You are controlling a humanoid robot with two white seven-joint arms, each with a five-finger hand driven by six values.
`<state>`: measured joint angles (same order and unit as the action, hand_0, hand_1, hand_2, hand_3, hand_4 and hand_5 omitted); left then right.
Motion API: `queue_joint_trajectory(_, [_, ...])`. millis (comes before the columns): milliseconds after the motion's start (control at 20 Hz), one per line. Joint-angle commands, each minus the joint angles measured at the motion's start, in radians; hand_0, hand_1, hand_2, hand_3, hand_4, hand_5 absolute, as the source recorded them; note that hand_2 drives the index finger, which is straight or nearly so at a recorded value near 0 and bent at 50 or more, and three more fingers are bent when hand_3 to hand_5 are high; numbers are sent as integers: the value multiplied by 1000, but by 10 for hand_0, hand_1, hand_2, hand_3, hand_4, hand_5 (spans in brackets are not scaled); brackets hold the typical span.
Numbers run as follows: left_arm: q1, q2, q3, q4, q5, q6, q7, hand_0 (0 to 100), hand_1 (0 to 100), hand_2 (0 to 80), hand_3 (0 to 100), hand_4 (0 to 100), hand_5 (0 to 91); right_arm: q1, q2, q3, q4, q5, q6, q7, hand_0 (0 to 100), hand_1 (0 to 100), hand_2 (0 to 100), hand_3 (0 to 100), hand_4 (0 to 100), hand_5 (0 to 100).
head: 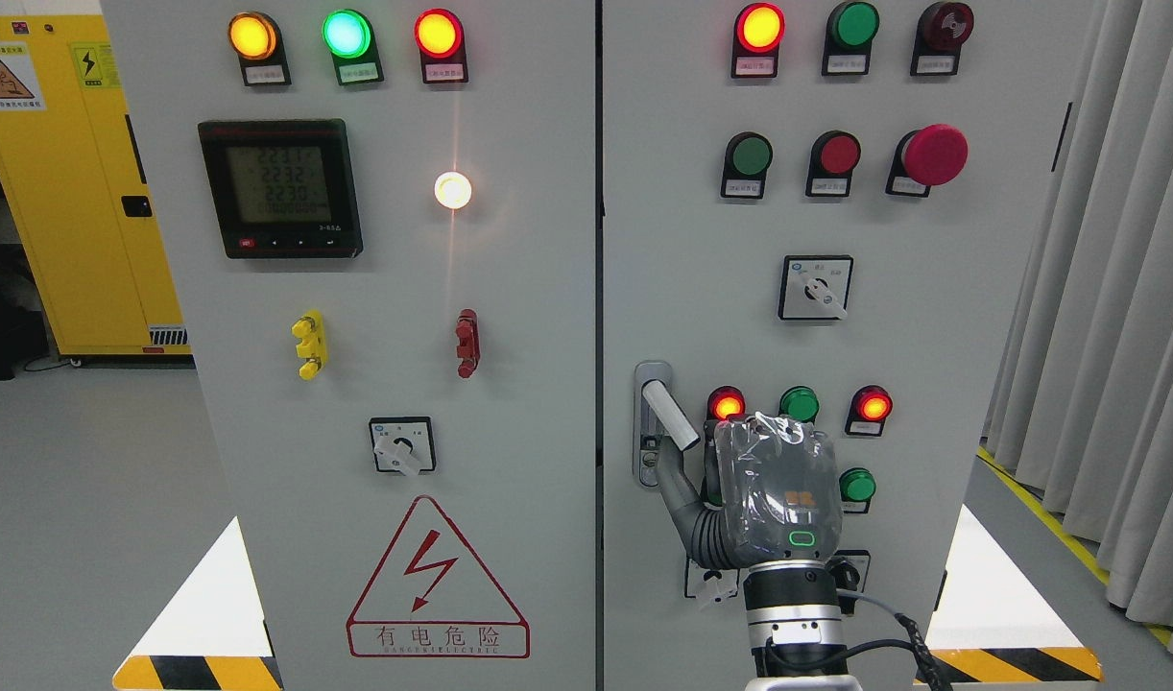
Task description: Release door handle
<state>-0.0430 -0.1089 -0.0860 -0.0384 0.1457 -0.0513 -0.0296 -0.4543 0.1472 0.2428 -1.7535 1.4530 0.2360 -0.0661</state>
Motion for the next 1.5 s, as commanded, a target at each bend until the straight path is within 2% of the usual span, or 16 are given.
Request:
queue_joint_trajectory(0, [0,0,-1,0,0,1,0,120,556,0,0,0,0,0,0,-14,-1,0,-1,0,606,307,1000,1000,1000,1000])
queue_joint_trajectory(1450, [0,0,0,0,0,1,0,120,556,0,0,0,0,-4,0,-34,-8,0,-3,0,572,280,1000,1000,1000,1000])
